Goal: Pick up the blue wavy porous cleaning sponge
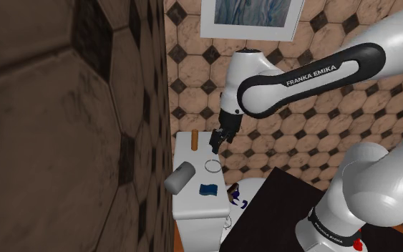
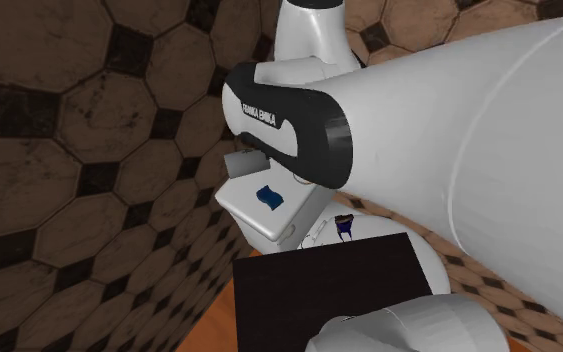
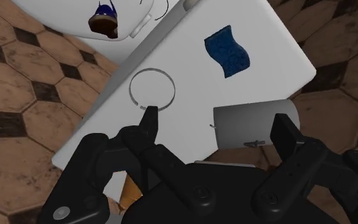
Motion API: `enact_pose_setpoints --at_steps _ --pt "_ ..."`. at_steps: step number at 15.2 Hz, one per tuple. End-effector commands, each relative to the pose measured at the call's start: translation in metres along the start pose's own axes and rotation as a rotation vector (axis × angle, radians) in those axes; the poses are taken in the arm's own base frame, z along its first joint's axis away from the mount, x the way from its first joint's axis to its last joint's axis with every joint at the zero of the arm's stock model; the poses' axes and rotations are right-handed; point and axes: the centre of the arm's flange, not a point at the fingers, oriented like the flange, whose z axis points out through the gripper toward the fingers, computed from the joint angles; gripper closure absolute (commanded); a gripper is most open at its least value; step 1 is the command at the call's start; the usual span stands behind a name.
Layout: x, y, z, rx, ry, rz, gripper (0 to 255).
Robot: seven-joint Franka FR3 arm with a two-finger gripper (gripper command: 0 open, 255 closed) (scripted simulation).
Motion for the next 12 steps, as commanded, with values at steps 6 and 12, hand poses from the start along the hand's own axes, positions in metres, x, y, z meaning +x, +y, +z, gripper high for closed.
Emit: enact_pose_setpoints --at_steps 6,12 --pt "0.010 -0.032 0.087 -0.026 0.000 -0.086 0" --pt "0.019 -0.057 0.163 -0.048 -0.002 -0.160 0"
